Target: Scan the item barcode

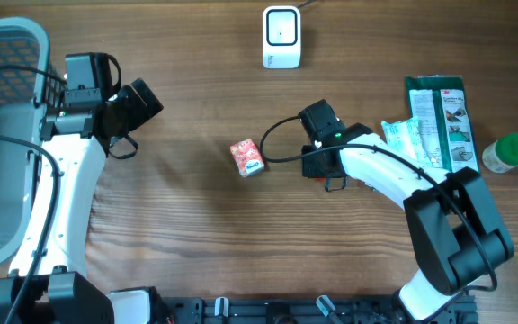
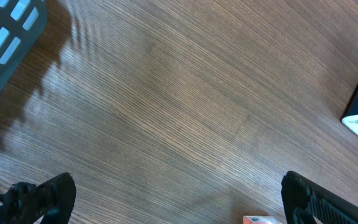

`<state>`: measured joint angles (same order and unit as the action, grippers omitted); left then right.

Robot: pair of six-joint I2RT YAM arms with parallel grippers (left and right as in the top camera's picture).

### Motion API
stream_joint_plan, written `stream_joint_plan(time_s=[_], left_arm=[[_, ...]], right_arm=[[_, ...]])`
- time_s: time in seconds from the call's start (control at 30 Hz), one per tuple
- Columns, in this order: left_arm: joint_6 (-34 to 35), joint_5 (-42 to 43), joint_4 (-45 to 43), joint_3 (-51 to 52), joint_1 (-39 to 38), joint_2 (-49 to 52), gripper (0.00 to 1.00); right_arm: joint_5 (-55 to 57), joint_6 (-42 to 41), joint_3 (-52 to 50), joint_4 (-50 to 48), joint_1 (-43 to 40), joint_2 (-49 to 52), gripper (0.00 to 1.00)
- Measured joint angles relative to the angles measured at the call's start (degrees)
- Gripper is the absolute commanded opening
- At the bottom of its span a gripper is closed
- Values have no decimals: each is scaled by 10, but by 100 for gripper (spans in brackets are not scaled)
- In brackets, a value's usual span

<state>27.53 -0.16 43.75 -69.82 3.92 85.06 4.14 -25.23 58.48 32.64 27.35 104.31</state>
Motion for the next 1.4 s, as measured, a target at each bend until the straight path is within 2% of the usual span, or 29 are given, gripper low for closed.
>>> stream_joint_plan(time_s=[0.17,0.6,0.8,0.93,1.2,1.4], left_arm=[[0,0,0,0,0,0,100],[0,0,0,0,0,0,100],[0,0,0,0,0,0,100],[0,0,0,0,0,0,100],[0,0,0,0,0,0,100],[0,0,0,0,0,0,100]], right_arm=[[0,0,0,-8,1,1,38],[4,11,20,11,2,12,39],[5,11,20,22,2,12,38],[5,12,20,21,2,12,27],[6,12,20,21,2,12,33],[6,11,20,22,2,12,29]])
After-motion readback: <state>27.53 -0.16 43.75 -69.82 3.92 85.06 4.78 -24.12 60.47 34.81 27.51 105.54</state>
